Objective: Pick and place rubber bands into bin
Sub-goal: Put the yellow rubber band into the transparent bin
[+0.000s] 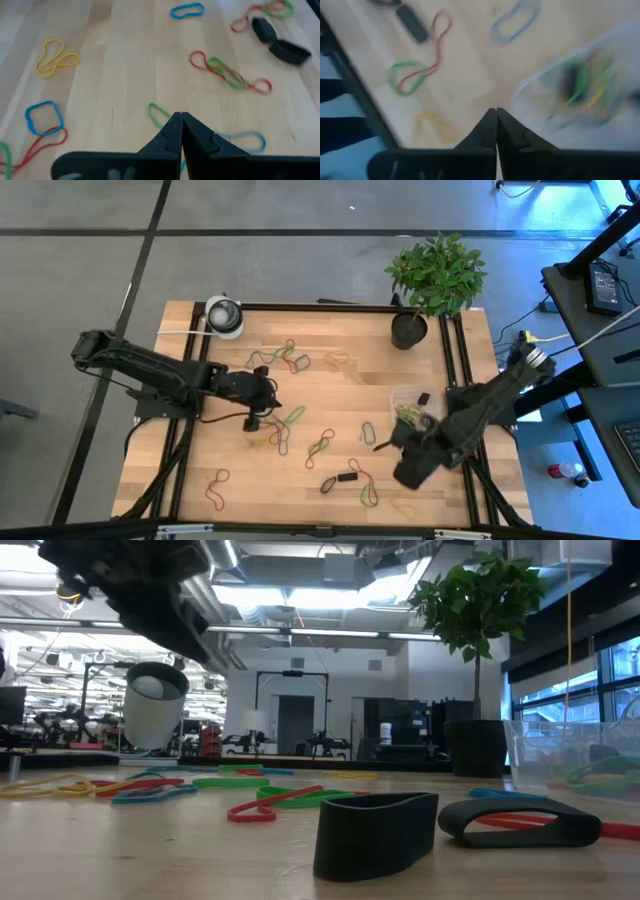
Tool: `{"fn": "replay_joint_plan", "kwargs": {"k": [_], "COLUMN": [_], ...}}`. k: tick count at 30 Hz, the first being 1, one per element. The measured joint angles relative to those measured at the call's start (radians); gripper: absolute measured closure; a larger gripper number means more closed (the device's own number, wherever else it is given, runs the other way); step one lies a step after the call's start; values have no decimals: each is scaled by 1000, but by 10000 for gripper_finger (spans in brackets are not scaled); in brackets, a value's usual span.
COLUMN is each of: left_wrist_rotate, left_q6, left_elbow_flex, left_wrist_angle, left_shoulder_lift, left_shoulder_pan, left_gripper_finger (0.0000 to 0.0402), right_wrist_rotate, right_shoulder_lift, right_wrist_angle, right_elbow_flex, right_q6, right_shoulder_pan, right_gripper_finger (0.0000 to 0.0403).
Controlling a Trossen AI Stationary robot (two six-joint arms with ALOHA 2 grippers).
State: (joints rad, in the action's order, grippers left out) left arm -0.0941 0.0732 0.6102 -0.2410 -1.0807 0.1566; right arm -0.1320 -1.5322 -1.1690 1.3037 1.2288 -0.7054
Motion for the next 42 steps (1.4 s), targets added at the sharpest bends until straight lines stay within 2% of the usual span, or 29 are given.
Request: {"fn": "replay_joint_plan", "kwargs": {"k": [5, 10, 14, 22, 27, 32, 34, 38, 39, 42], "left_wrist_rotate": [16, 78, 80, 78, 76, 72, 66, 61, 61, 60], "left_q6": [-53, -4, 38, 44, 48, 47, 47, 44, 44, 67], "left_elbow_flex": [-61, -142, -181, -195, -195, -195, -195, -195, -195, -195], "left_wrist_angle": [-22, -10, -14, -11, -10, -10, -10, -10, -9, 0], "left_shoulder_lift": [106, 199, 245, 257, 257, 257, 257, 257, 257, 257], "left_shoulder_pan": [-19, -36, -36, -36, -36, -36, -36, -36, -36, -36], "left_gripper_finger": [400, 399, 400, 399, 400, 399, 400, 399, 399, 400], "right_wrist_rotate": [175, 234, 233, 231, 233, 243, 242, 234, 234, 201], "right_shoulder_lift": [-126, -242, -315, -407, -453, -489, -496, -491, -483, -448], "right_wrist_angle": [49, 138, 232, 389, 438, 429, 425, 410, 408, 390], "right_elbow_flex": [14, 15, 15, 15, 15, 19, 19, 17, 17, 11], "right_q6": [359, 583, 644, 653, 654, 695, 705, 702, 702, 702], "right_shoulder_pan": [-92, -145, -155, -155, -155, -153, -152, -152, -152, -152], "right_gripper_finger": [391, 360, 326, 249, 226, 245, 273, 372, 387, 385]}}
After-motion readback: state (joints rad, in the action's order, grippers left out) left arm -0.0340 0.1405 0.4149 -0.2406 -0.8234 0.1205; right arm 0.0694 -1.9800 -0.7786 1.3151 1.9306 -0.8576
